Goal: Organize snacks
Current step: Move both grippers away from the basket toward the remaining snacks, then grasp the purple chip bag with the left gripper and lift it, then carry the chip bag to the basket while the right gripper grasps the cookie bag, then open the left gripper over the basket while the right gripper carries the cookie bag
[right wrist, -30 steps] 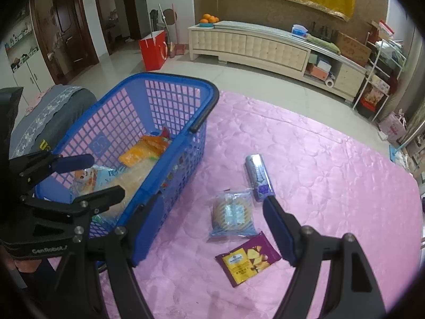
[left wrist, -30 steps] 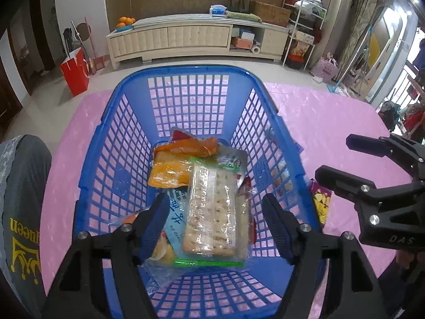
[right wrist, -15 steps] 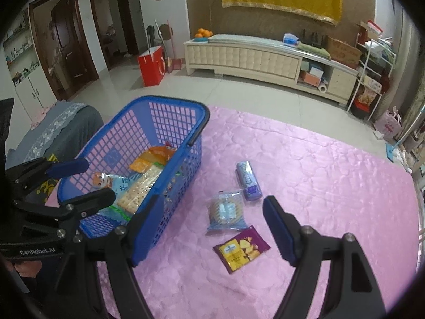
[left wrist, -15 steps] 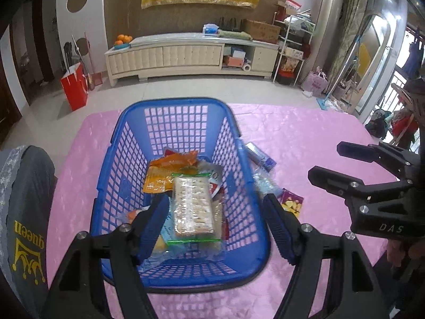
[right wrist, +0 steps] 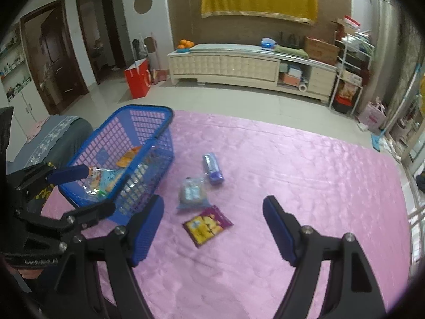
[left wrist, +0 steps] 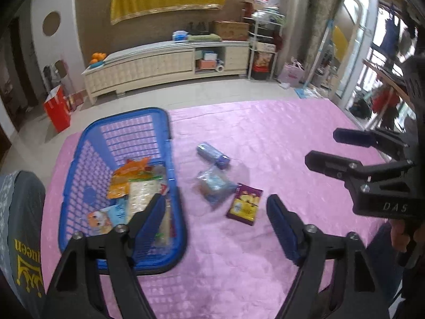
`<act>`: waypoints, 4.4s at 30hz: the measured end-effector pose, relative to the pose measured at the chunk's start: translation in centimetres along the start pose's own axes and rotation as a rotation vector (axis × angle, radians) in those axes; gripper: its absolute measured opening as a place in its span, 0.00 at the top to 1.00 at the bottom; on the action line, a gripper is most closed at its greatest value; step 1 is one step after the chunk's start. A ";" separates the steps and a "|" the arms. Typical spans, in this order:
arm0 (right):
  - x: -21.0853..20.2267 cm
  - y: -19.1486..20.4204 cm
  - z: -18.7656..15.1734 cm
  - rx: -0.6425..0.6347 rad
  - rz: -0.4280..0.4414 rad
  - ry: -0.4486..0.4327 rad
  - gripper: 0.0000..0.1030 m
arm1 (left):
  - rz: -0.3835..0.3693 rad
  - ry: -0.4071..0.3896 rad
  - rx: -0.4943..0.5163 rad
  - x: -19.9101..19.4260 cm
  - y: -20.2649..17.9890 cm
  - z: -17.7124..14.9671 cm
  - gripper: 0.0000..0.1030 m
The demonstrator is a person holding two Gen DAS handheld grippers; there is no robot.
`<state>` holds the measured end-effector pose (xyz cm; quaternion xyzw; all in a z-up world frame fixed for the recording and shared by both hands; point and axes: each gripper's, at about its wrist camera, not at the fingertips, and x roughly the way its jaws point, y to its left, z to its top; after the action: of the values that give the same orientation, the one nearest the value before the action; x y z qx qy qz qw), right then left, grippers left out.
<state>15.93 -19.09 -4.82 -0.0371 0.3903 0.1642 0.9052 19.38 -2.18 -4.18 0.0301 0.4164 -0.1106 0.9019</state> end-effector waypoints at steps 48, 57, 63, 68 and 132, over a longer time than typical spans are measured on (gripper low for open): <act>11.0 -10.7 -9.3 0.244 -0.061 0.221 0.14 | -0.059 0.339 0.158 21.3 -5.0 -2.4 0.24; 11.0 -11.2 -9.8 0.261 -0.062 0.236 0.14 | -0.079 0.307 0.170 20.7 -5.0 -2.0 0.55; 11.1 -10.5 -9.5 0.239 -0.051 0.248 0.14 | -0.073 0.267 0.161 18.4 -5.4 -2.5 0.55; 10.8 -9.7 -8.9 0.225 -0.037 0.243 0.14 | -0.068 0.174 0.128 14.8 -5.2 -1.8 0.55; 7.5 10.2 5.5 -0.143 0.150 0.020 0.44 | 0.151 -0.058 -0.198 -1.6 15.5 0.7 0.55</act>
<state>21.23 -6.37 -5.78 -0.0742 0.3883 0.2585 0.8814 22.41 13.12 -3.12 -0.0312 0.3956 -0.0016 0.9179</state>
